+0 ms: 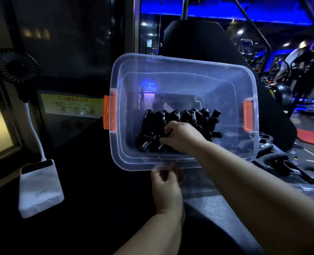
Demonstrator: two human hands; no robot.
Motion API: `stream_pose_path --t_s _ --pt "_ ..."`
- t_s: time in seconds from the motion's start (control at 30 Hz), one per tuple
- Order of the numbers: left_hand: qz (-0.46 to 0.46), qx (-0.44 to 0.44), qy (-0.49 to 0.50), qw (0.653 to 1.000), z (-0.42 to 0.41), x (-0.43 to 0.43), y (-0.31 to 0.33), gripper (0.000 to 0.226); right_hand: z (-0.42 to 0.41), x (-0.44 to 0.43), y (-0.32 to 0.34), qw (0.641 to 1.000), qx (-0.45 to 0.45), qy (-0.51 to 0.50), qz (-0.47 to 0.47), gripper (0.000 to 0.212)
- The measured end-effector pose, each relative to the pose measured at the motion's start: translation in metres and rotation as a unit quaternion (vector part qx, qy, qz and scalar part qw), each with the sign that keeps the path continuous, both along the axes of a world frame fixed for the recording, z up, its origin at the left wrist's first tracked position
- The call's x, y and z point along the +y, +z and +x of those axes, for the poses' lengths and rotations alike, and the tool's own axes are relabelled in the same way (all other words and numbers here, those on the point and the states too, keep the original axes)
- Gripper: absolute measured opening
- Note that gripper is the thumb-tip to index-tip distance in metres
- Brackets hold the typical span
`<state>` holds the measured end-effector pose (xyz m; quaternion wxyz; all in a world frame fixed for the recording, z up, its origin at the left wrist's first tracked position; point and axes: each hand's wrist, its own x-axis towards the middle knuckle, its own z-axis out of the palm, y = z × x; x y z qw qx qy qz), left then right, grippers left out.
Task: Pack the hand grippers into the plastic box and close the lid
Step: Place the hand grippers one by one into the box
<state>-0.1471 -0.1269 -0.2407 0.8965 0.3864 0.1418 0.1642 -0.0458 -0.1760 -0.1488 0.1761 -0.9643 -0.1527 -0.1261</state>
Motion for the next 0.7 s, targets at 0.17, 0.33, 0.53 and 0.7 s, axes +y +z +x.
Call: stream_pose_path --t_s 0.17,0.33,0.53,0.7 --pt "0.107 0.010 0.064 0.992 -0.004 0.005 0.008 0.032 -0.020 -0.033 -0.010 0.999 -0.002 -0.049 -0.016 0.022" --pt "0.150 0.040 0.049 0.987 -0.011 0.017 0.016 0.058 -0.031 -0.055 -0.014 0.995 -0.041 -0.081 0.034 0.021" --pt "0.164 0.030 0.031 0.986 -0.020 0.025 0.017 0.060 -0.050 -0.092 -0.021 0.967 -0.194 -0.131 0.096 0.021" --pt "0.136 0.002 0.029 0.990 -0.021 0.024 0.016 0.054 -0.055 -0.135 -0.031 0.935 -0.248 -0.173 0.186 0.022"
